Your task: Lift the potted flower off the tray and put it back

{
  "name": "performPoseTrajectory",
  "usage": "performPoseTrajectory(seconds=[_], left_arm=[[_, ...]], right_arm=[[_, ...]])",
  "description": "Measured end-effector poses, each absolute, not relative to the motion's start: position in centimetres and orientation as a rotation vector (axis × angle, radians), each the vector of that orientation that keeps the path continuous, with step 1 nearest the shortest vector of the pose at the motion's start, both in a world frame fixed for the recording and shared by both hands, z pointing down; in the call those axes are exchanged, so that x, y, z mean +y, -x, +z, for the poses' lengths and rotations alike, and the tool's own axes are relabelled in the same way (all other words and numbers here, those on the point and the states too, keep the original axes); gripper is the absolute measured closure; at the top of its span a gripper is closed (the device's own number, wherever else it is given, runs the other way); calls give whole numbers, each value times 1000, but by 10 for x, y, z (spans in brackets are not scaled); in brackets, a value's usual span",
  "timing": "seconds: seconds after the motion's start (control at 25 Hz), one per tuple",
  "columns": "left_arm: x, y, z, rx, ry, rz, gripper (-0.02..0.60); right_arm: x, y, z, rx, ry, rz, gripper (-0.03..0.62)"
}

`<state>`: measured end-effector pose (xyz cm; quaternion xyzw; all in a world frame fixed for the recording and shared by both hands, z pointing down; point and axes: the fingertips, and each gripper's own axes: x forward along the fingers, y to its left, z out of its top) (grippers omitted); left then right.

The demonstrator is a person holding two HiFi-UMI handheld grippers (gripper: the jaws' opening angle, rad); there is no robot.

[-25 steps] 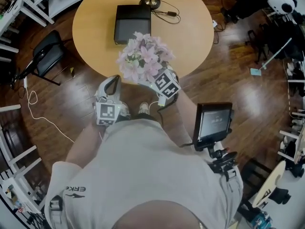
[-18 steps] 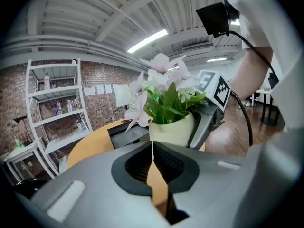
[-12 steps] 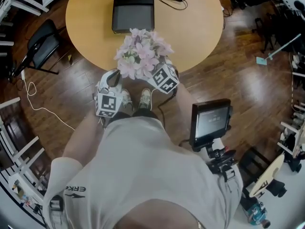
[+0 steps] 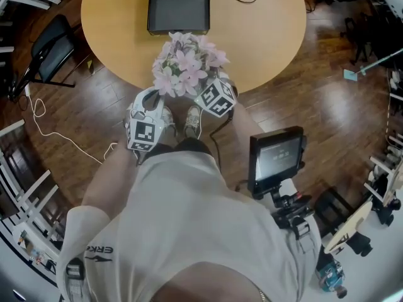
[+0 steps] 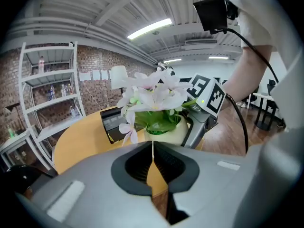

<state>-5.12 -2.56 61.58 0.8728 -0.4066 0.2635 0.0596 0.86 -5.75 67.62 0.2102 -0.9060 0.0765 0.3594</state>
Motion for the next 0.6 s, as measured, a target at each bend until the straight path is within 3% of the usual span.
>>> performPoseTrajectory(seconds=[0.6], left_arm=[[-22,55,629,-1197,-2623,814,572]], right_arm=[[-56,-17,703,-2249,-495,88,13]])
